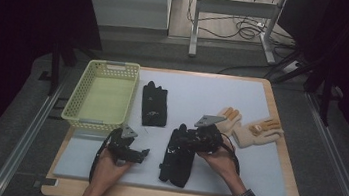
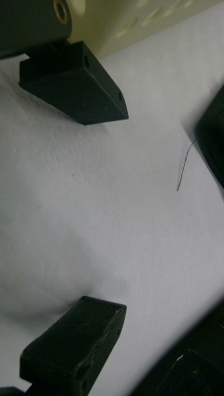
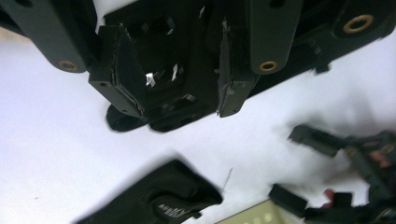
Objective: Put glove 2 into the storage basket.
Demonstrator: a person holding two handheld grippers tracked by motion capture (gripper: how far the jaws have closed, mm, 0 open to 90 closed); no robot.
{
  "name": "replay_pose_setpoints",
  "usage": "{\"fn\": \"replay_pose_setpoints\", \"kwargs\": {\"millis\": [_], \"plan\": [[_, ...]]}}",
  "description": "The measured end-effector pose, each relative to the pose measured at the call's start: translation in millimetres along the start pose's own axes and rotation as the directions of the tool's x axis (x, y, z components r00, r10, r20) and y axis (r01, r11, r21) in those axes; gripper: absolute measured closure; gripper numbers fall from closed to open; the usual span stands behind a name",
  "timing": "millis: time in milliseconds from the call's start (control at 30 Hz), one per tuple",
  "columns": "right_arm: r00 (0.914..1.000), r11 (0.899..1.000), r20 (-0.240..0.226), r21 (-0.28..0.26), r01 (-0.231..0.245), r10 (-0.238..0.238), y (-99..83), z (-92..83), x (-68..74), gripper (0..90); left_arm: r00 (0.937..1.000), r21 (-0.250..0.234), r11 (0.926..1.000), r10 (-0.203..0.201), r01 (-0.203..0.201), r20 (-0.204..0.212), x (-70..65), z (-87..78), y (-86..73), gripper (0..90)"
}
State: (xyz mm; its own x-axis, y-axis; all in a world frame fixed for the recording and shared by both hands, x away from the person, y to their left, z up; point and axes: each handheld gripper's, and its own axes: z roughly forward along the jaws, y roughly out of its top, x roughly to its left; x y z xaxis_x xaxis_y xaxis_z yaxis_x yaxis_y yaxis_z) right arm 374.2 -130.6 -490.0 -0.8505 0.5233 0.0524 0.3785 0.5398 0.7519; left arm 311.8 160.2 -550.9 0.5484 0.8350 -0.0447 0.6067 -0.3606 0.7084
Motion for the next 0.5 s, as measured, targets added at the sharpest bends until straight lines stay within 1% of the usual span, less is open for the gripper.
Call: {"fn": "replay_pose_setpoints", "kwargs": {"millis": [33,67,133,200,233,267,300,333,367,400,500], "plan": [[1.0000,1.000,0.000,0.002,-0.001,0.001,2.8,2.7,-2.8,51.1,1.0000,0.000,1.0000,0.000,0.000,0.000,0.0,0.0,0.0,8.1],[1.0000,1.000,0.001,0.004,-0.003,0.003,8.6,9.4,-7.4,52.0,1.0000,0.000,1.0000,-0.001,0.001,0.000,0.0,-0.1,0.0,8.1],[1.0000,1.000,0.001,0.008,-0.003,0.003,14.1,15.4,-10.8,54.2,1.0000,0.000,1.0000,-0.002,0.002,0.001,-0.1,0.0,0.0,8.1],[1.0000,1.000,0.002,0.009,-0.003,0.003,21.0,22.1,-14.0,57.7,1.0000,0.000,1.0000,-0.001,0.001,0.001,0.0,-0.1,-0.1,8.1],[1.0000,1.000,0.002,0.009,-0.003,0.003,21.0,22.1,-14.0,57.7,1.0000,0.000,1.0000,-0.001,0.001,0.001,0.0,-0.1,-0.1,8.1],[1.0000,1.000,0.000,0.013,-0.002,0.002,28.9,30.0,-16.7,61.2,1.0000,0.000,1.0000,-0.002,0.002,0.001,-0.1,-0.1,-0.1,8.1],[1.0000,1.000,0.000,0.013,-0.002,0.002,28.9,30.0,-16.7,61.2,1.0000,0.000,1.0000,-0.002,0.002,0.001,0.0,-0.1,-0.1,8.1],[1.0000,1.000,0.003,0.018,0.005,-0.005,35.2,37.1,-19.4,64.2,1.0000,0.001,1.0000,-0.001,0.001,0.000,0.0,-0.1,0.0,8.1],[1.0000,1.000,0.003,0.020,0.005,-0.005,37.4,39.8,-20.0,65.2,1.0000,0.001,1.0000,0.000,0.000,0.000,0.1,0.0,0.0,8.0],[0.9999,1.000,0.004,0.022,0.016,-0.016,40.2,43.6,-21.7,66.2,1.0000,0.001,1.0000,-0.001,0.001,0.001,0.1,0.0,0.0,8.1],[0.9997,0.999,0.018,0.033,0.012,-0.013,48.1,54.6,-25.0,69.3,1.0000,0.001,1.0000,-0.001,0.001,0.001,0.1,0.0,0.0,8.0]]}}
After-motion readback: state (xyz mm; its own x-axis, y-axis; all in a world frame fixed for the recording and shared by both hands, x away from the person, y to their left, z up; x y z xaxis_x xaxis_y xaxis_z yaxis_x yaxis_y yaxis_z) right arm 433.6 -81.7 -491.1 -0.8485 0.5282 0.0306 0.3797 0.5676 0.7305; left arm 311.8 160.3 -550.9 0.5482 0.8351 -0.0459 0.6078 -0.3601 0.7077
